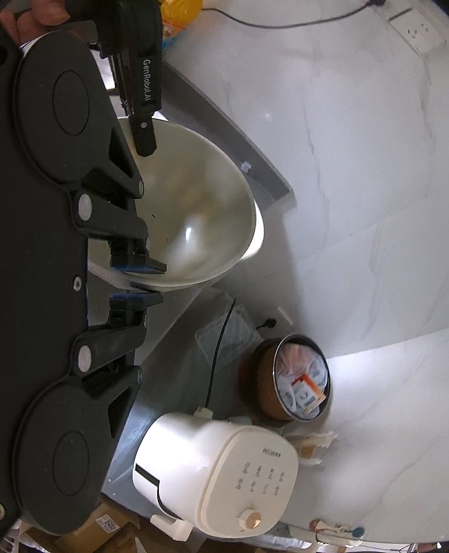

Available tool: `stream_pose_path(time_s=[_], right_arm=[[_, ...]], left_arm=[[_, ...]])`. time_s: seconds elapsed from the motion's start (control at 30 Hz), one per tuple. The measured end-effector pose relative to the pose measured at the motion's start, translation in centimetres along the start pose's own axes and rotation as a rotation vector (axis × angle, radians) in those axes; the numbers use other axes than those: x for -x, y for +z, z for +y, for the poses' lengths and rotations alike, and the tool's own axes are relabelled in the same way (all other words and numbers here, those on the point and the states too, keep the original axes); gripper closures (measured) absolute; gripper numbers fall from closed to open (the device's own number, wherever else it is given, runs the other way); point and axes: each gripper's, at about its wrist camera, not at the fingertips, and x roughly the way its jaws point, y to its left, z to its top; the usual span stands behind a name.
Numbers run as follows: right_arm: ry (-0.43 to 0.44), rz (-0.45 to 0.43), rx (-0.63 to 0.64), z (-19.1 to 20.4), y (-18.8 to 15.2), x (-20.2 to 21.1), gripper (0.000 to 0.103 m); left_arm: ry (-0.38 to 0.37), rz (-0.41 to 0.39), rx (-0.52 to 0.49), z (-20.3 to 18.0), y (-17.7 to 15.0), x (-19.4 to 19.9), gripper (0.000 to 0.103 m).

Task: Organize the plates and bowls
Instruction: 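Carry the large white bowl over and lower it into the red bowl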

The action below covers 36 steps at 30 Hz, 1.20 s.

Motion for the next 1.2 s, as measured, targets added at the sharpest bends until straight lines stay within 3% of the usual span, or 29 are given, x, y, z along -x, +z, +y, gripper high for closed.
stream_pose_path(time_s=[0.73,1.2], right_arm=[[0.038,-0.010,0.060,7.5,-3.1,2.6,0.092],[0.061,0.057,0.119,10.4,-5.5,1.9,0.092]], left_arm=[[0.047,-0.038,0.037,6.3,-1.8,6.4,0.098],[0.057,-0.007,0.106,11.2,-3.8,8.2,0.098]])
